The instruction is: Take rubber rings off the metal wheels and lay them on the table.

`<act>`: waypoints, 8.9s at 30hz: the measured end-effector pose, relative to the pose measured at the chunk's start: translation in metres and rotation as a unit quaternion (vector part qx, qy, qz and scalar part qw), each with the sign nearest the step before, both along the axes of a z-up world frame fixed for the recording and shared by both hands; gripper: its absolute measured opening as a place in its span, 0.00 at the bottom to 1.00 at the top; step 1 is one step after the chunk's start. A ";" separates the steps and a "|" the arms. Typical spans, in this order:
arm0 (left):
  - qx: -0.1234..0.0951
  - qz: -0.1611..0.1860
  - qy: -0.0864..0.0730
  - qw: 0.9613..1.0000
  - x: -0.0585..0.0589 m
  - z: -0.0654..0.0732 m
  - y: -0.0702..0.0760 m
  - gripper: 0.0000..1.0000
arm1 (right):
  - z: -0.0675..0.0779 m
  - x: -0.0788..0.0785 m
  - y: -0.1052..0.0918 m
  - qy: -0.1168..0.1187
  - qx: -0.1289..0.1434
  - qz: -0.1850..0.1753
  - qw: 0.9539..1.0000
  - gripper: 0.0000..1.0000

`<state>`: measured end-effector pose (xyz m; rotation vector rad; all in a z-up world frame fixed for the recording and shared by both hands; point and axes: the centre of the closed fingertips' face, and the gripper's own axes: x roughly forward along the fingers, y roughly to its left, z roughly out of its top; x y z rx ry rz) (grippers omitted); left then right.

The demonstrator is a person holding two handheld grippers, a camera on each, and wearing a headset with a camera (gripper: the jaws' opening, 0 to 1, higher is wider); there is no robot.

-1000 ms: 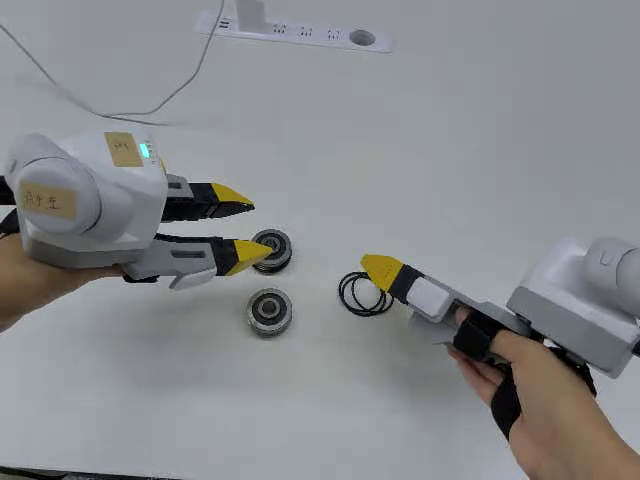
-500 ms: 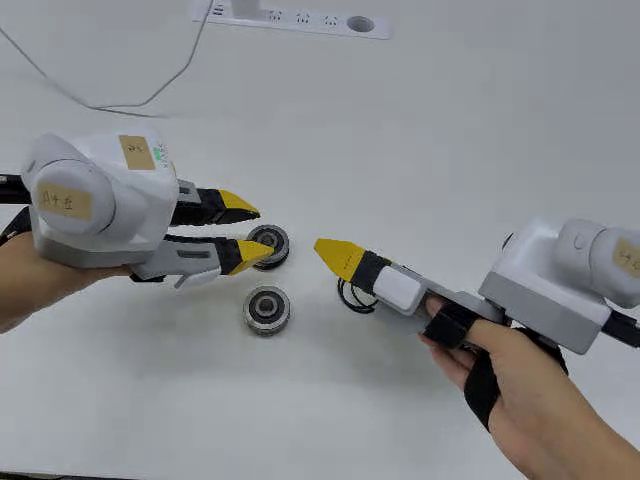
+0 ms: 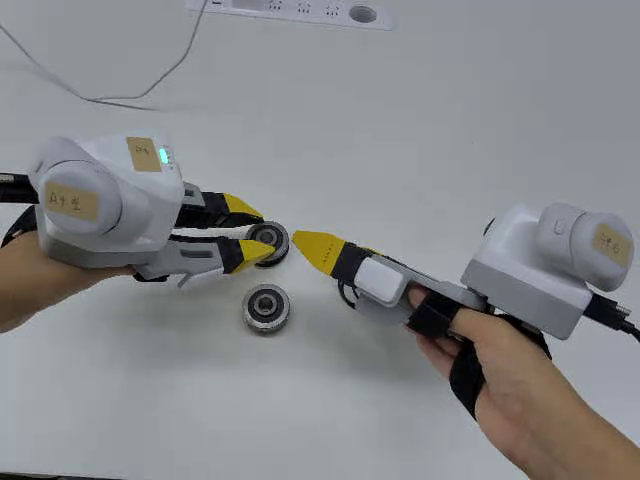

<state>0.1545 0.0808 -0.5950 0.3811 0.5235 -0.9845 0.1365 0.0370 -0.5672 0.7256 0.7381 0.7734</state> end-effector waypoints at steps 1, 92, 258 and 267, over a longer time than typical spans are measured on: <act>0.000 0.000 0.000 1.000 0.000 0.000 0.000 0.19 | 0.000 0.000 0.001 0.000 0.000 0.001 1.000 0.45; -0.008 -0.022 -0.003 1.000 0.000 -0.003 -0.001 0.13 | -0.039 0.014 0.028 0.070 -0.038 0.007 0.997 0.06; -0.114 0.123 -0.039 0.985 -0.039 0.072 0.040 0.50 | -0.032 -0.010 -0.080 0.005 -0.176 -0.053 0.983 0.14; -0.129 0.172 -0.057 0.975 -0.038 0.085 0.059 0.57 | -0.001 -0.004 -0.088 -0.103 -0.203 -0.034 0.973 0.22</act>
